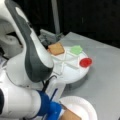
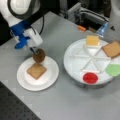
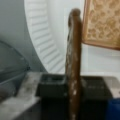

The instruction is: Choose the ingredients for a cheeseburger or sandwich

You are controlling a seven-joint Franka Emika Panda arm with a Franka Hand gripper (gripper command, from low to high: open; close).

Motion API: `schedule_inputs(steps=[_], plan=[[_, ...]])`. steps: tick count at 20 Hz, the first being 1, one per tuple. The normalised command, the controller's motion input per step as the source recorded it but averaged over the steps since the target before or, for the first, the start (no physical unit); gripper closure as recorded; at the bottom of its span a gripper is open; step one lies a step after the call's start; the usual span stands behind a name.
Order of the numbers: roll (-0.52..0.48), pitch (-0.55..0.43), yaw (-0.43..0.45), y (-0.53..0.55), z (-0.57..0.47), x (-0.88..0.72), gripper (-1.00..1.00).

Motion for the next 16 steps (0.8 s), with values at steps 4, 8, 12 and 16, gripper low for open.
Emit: schedule_inputs(steps=[4, 8, 12, 16], plan=[[-0.002, 0.095, 0.193, -0.14, -0.06, 0.44, 1.00], [0.028, 0.080, 0.200, -0.20, -0.06, 0.42, 1.00], [0.047, 0.069, 0.204, -0.25, -0.04, 0.40, 1.00], [0.062, 0.056, 0.219, -0.25, -0.03, 0.37, 1.00]])
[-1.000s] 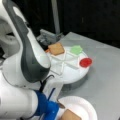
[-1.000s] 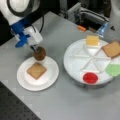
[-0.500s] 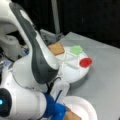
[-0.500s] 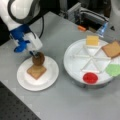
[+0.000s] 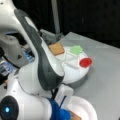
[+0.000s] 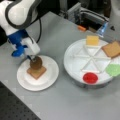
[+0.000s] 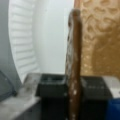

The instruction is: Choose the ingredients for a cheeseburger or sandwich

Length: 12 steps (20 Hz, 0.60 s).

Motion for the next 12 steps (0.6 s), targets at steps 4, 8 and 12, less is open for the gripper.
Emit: schedule_inputs(steps=[4, 8, 12], plan=[[0.066, 0.095, 0.237, -0.28, 0.00, 0.32, 1.00], [0.037, 0.095, 0.239, -0.27, 0.01, 0.27, 1.00], [0.031, 0.085, 0.239, -0.25, -0.02, 0.25, 1.00]])
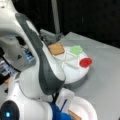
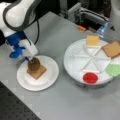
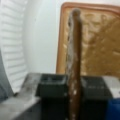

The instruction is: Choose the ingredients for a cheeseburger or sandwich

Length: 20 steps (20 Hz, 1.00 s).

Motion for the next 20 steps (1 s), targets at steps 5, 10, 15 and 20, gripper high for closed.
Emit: schedule_inputs(steps=[5, 10, 15, 20], plan=[[0.046, 0.052, 0.240, -0.27, -0.08, 0.24, 1.00], [0.046, 0.030, 0.239, -0.30, -0.08, 0.26, 1.00], [0.048, 0.044, 0.213, -0.27, -0.01, 0.28, 1.00], [0.053, 0.044, 0.211, -0.23, 0.00, 0.31, 1.00]])
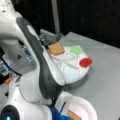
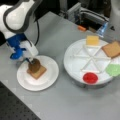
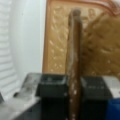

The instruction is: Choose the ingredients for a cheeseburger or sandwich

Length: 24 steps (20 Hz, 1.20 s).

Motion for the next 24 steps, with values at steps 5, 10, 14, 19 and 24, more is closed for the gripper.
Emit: schedule_inputs(steps=[5, 10, 14, 19, 24], plan=[[0.056, 0.037, 0.209, -0.21, -0.03, 0.35, 1.00], [0.061, 0.031, 0.210, -0.20, -0.04, 0.35, 1.00], [0.068, 0.027, 0.212, -0.17, -0.01, 0.32, 1.00], [0.078, 0.032, 0.210, -0.16, 0.01, 0.26, 1.00], [0.088, 0.038, 0.207, -0.14, 0.02, 0.25, 1.00]])
